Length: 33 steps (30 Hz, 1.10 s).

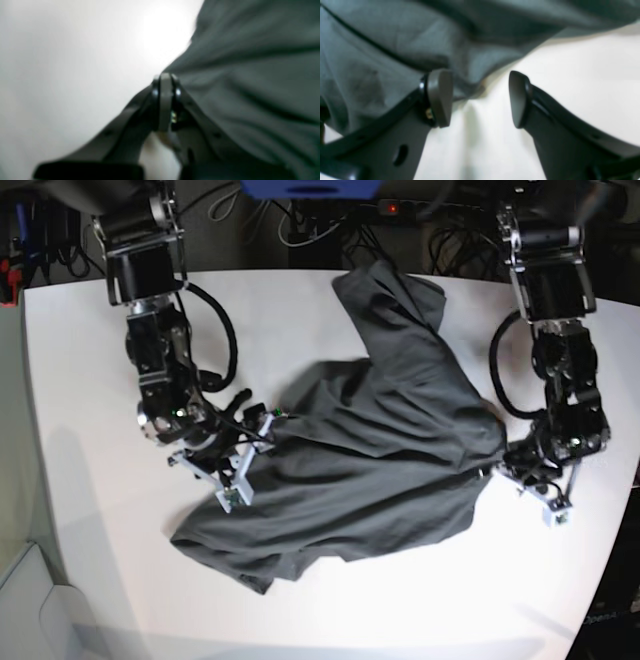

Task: Layout the t-shirt on the table in an organized manner, then fold the t-shirt properly
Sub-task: 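Drag the held shirt fabric with the left gripper away from the right gripper, then move the right gripper to the shirt's bunched end and grasp it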

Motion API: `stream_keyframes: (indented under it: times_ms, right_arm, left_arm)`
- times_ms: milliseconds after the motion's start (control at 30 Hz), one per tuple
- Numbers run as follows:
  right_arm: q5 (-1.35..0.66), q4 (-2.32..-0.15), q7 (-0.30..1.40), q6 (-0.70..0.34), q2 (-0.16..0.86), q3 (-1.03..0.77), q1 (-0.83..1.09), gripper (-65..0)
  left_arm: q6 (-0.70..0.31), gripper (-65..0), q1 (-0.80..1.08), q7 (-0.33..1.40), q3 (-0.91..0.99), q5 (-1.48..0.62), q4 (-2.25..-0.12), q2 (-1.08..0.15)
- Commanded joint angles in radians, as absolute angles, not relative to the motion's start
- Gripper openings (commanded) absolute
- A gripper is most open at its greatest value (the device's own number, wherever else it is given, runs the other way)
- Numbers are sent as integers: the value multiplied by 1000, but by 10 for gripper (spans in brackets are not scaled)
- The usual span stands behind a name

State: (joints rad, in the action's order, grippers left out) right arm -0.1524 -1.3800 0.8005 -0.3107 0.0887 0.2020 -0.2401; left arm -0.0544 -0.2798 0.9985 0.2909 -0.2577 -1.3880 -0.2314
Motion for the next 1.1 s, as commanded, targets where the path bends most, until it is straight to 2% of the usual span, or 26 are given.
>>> stream_keyframes:
  times_ms: [0, 200, 400, 500, 700, 833, 1067]
  right_arm:
    - [-160, -1423, 773, -311, 93, 200, -271, -291]
    - [-157, -1501, 777, -311, 116, 200, -268, -289]
    - [-156, -1527, 779, -311, 177, 199, -268, -289]
    - [-156, -1560, 780, -311, 214, 197, -246, -289]
    - [-156, -1618, 780, -311, 229, 79, -234, -288]
    - [-159, -1616, 780, -311, 226, 1, -243, -288]
    - [-159, -1595, 779, -312, 223, 12, -315, -288]
  left_arm:
    - [-56, -646, -306, 1007, 308, -277, -1449, -242]
    - [-45, -646, -360, 981, 272, -427, -1500, -182]
    - [-44, -646, -461, 816, 74, -378, -1164, -28]
    - [-44, -646, -484, 719, 24, -328, -987, 2]
    - [-45, -646, -506, 625, 21, -243, -777, -58]
    - [-47, -646, -489, 622, 21, -240, -762, -136]
    - [-53, -646, -377, 622, 21, -242, -769, -242]
